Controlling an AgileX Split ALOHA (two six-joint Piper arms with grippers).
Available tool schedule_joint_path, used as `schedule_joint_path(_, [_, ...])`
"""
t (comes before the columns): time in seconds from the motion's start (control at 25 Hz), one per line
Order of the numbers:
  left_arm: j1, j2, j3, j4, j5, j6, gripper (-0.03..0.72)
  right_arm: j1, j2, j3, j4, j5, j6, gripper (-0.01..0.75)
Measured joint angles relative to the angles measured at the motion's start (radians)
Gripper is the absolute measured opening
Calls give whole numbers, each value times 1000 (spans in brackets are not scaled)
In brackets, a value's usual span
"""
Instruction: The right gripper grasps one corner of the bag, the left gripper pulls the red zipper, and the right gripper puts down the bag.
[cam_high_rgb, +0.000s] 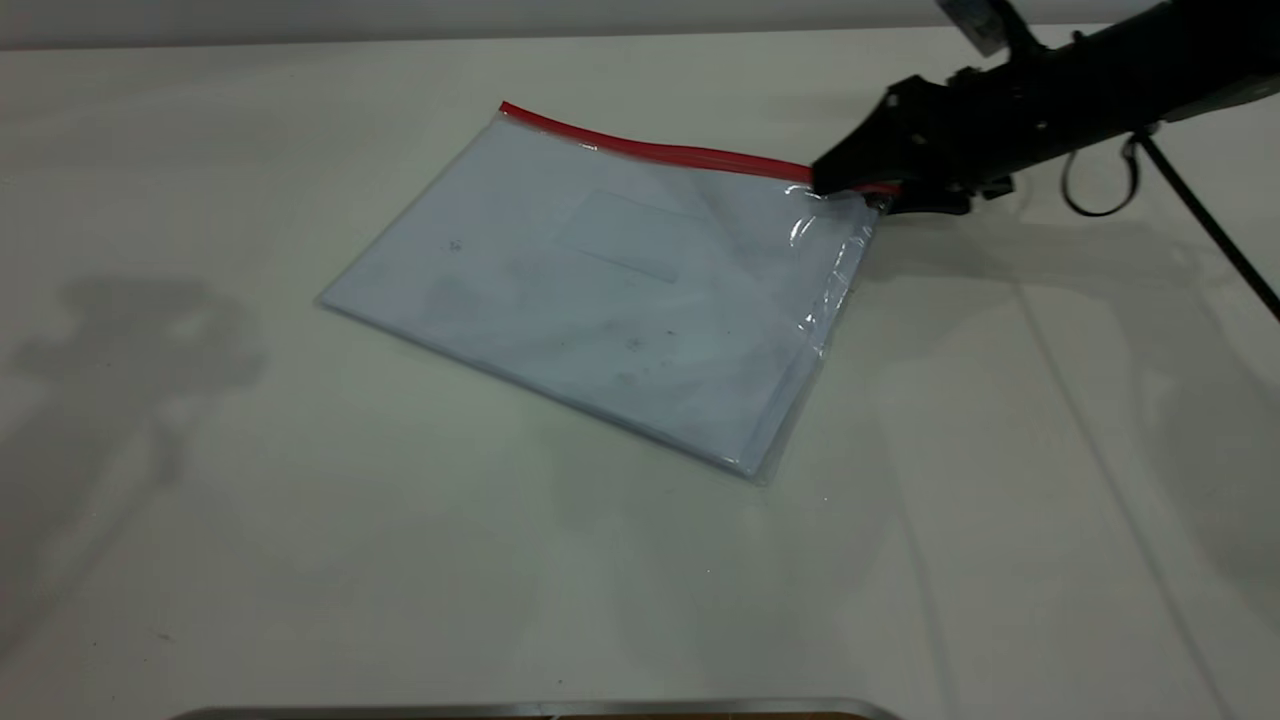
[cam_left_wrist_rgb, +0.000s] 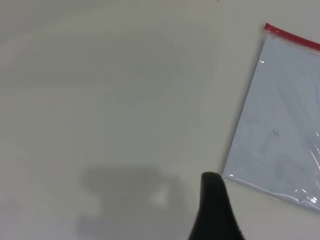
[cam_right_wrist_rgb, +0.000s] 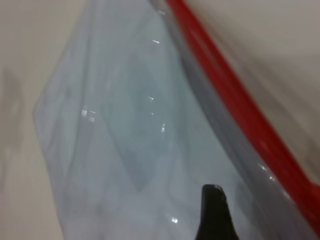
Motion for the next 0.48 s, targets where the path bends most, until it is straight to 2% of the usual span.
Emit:
schedule_joint_path(0.16, [0, 0, 0, -1, 0, 0, 586, 27, 0, 0, -1, -5, -2, 560])
schedule_joint_path(0.48, [0, 0, 0, -3, 0, 0, 586, 25, 0, 0, -102, -22, 18, 558])
